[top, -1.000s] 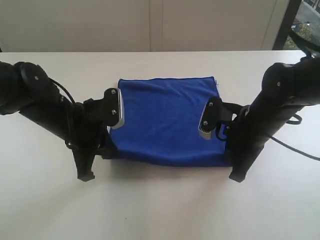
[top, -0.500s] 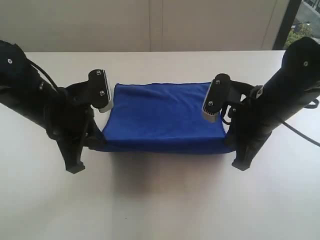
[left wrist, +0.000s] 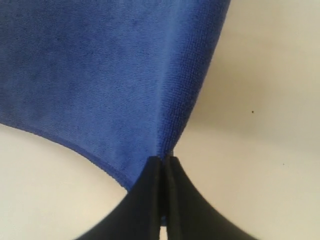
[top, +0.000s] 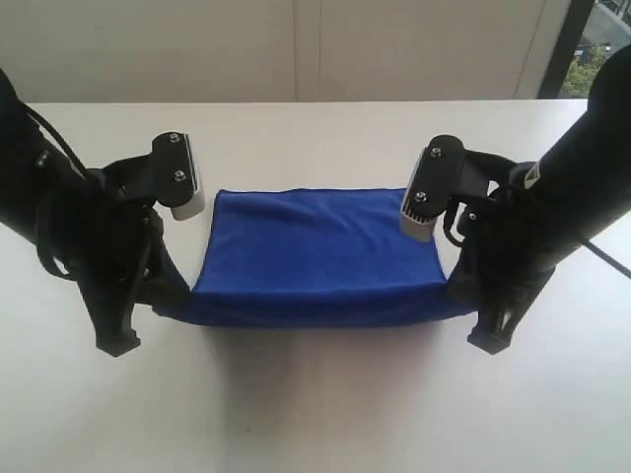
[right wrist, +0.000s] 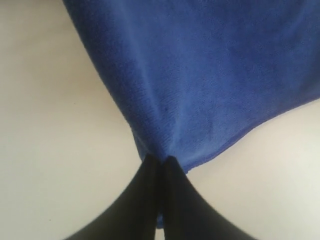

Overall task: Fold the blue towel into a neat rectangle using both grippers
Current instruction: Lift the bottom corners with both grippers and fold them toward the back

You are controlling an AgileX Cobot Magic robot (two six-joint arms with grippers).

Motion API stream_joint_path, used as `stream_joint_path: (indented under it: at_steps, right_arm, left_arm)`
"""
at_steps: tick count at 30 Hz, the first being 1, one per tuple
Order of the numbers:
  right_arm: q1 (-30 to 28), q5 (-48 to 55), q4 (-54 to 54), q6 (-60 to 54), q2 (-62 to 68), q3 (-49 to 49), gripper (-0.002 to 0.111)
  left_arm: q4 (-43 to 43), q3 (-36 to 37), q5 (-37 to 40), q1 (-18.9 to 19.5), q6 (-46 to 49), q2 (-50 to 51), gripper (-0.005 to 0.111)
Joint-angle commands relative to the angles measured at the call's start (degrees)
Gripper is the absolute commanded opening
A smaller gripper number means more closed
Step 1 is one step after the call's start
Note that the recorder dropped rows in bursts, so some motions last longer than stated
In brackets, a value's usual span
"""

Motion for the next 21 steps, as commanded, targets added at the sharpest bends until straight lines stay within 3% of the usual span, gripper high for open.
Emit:
stream_joint_path:
  at_steps: [1,7,15,21]
  right_arm:
    - [0.1,-5.8,-0.3,0.7,-0.3,-0.2,0.0]
    - [0.1,-12.9,-3.9,4.1,-0.2,-0.2,0.0]
    - [-0.2,-24.4,-14.2,11.3,5.7,-0.3,0.0]
    - [-3.1,-28.4,-15.2,12.6,9.3,-3.9,0.0]
  left_arm:
    - [-0.8,0.2,-2.8,-0.3,-0.6,-0.8,0.0]
    - [-0.8,0.2,-14.1,-0.3,-2.0,-0.8,0.0]
    - [-0.6,-4.8,-17.1,2.1,-1.6,6.5,0.0]
    - [-0.4,-8.3,-21.5,2.1,-0.1,10.4,0.0]
